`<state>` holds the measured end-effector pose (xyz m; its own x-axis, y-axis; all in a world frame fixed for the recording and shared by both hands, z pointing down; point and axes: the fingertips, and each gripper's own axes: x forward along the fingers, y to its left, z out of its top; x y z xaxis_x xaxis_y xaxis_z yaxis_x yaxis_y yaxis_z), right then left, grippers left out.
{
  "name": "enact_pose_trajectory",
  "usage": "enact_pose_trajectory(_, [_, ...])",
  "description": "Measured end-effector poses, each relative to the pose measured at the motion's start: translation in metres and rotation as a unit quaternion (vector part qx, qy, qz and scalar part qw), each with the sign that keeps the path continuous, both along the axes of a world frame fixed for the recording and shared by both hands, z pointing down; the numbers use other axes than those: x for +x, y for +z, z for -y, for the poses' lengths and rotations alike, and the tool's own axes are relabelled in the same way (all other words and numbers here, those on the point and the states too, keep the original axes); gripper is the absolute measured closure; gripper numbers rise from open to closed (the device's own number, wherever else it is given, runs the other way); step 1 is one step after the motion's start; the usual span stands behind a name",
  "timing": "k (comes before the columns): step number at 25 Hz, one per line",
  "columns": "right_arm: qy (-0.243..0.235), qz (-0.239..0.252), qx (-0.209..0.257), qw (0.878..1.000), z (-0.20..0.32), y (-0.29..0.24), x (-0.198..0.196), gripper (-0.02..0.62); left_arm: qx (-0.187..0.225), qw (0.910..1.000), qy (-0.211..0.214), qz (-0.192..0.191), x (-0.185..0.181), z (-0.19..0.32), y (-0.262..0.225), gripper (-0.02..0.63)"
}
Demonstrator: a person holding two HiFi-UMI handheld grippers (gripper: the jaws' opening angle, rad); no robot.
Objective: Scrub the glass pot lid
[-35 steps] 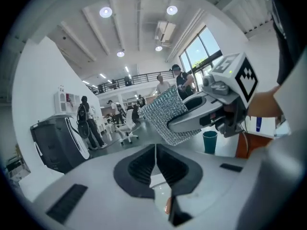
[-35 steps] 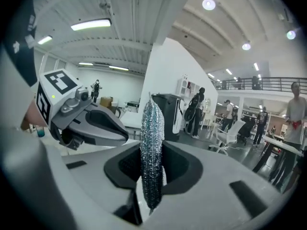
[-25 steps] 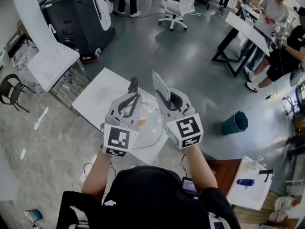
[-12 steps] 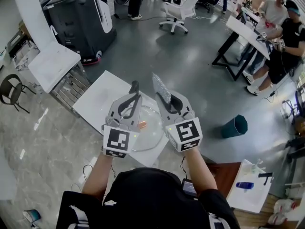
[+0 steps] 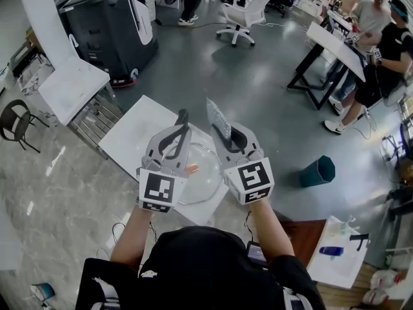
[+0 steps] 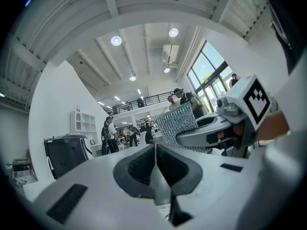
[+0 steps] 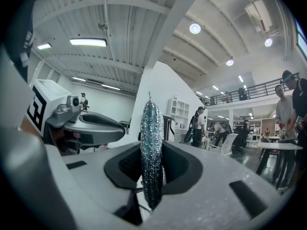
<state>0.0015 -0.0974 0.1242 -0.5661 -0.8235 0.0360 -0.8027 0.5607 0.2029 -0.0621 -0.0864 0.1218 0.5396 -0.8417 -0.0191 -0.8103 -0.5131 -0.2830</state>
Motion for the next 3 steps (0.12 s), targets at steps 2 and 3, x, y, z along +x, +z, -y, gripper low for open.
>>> enact_pose_trajectory(2, [0.0,-0.001,-0.003,1.0,0.0006,0.0021,0.0001,0.528,0.0,1.0,0.0,0.002,0.0003,0.0007,0.0017,0.594])
enact_pose_trajectory(3, [0.001,-0.001,-0.005,1.0,0.0008,0.0034,0.0002,0.526,0.001,1.0,-0.001,0.003,0.0004,0.0009,0.0026,0.594])
